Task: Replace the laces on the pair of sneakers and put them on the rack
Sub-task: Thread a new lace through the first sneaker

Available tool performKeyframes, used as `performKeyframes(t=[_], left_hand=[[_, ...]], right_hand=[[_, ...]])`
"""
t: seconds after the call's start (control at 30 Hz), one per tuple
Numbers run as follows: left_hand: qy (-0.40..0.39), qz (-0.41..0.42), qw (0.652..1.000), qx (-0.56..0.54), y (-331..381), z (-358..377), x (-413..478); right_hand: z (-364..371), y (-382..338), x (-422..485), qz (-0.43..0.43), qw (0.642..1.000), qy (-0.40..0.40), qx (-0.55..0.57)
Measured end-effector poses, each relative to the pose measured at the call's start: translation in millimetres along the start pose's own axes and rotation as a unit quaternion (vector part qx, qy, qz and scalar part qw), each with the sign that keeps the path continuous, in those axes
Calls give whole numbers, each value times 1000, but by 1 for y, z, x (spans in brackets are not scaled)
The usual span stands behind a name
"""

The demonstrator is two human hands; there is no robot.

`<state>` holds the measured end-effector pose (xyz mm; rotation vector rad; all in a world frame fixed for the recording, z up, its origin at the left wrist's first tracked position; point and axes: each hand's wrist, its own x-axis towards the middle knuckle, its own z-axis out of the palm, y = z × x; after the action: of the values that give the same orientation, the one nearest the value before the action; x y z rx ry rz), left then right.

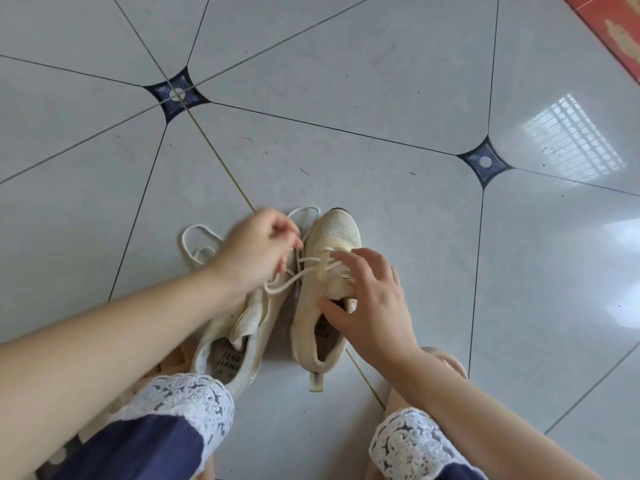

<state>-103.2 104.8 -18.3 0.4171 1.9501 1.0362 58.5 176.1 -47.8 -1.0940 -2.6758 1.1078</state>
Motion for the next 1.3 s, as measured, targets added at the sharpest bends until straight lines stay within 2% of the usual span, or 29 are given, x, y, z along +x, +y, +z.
performKeyframes(t=[0.1,0.27,0.33,0.5,0.7,0.87,1.0,1.07,1.2,1.3], left_hand=[[-64,38,969,236,-15,25,-1],[-94,60,940,322,-17,32,10],[-106,61,939,321,-17,30,12],[-86,116,941,307,-18,27,13],[-62,118,945,297,-20,21,20],[32,121,940,319,-17,1,31],[96,109,932,333,-20,-19,33],[72,119,933,332,-21,-14,26],[-7,134,943,306,-13,10,15],[-32,127,937,324,-6,22,14]], right_hand=[[5,2,-4,46,998,24,41],[8,10,-7,101,991,45,77],[7,13,-8,118,989,35,86],[1,18,-6,79,993,46,75],[-18,34,-4,59,995,66,53],[-24,40,-8,40,996,75,37],[-32,44,-5,79,990,73,87],[-32,43,-3,87,990,43,103],[-36,34,-2,47,986,-17,156],[-36,27,-1,100,963,-8,249]])
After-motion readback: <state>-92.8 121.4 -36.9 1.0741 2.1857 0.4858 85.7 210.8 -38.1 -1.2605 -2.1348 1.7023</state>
